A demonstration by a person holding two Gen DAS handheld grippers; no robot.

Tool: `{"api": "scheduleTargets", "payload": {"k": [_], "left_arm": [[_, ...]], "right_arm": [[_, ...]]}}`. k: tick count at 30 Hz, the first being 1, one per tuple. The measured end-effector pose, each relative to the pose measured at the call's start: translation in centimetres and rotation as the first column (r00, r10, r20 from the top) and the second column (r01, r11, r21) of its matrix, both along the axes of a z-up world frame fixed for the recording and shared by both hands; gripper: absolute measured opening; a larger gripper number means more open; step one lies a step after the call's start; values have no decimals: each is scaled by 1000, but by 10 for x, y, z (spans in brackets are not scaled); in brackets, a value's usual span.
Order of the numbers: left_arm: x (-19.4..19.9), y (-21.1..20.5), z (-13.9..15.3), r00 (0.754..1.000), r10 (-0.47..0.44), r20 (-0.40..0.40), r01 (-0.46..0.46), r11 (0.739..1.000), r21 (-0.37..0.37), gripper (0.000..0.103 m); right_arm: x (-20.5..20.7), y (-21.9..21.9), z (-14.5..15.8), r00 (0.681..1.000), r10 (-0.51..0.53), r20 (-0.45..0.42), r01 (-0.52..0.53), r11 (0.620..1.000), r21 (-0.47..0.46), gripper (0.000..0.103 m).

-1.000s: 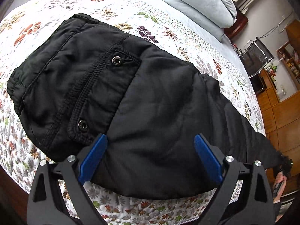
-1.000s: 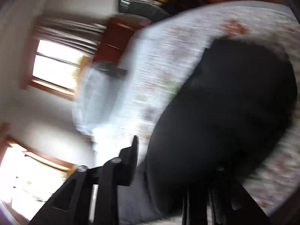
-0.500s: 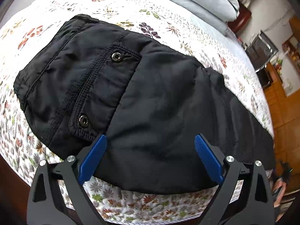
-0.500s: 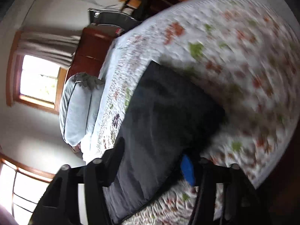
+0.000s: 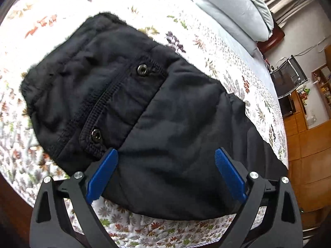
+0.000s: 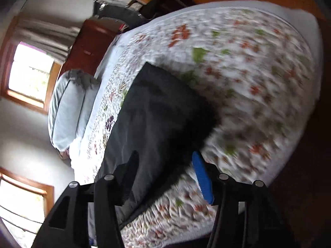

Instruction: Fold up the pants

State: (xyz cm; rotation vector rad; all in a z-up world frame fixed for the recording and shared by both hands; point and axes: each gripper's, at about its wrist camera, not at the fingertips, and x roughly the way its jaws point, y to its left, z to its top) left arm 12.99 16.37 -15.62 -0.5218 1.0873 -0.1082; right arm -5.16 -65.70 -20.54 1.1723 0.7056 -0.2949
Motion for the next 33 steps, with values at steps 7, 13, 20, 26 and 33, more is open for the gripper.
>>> {"api": "scheduleTargets", "payload": {"k": [7, 13, 20, 26, 33], "left_arm": [[-18, 4, 27, 997, 10, 79, -20, 991, 133, 95], [-32, 3, 46, 992, 17, 127, -30, 994, 107, 98], [-21, -15, 27, 997, -12, 77, -4, 980, 201, 99], [-16, -21, 4, 999, -34, 18, 28, 964, 266, 99], [-19, -17, -6, 998, -64, 17, 57, 960, 274, 100]], "right_arm": [[-13, -17, -24, 998, -57, 33, 52, 988, 143, 65], [20, -16, -42, 997, -75, 32, 68, 984, 166, 66], [38, -13, -48, 994, -99, 48, 90, 981, 171, 51], [23, -13, -41, 991, -79, 109, 65, 990, 123, 20], [30, -1, -8, 994, -12, 105, 17, 999, -40, 19]]}}
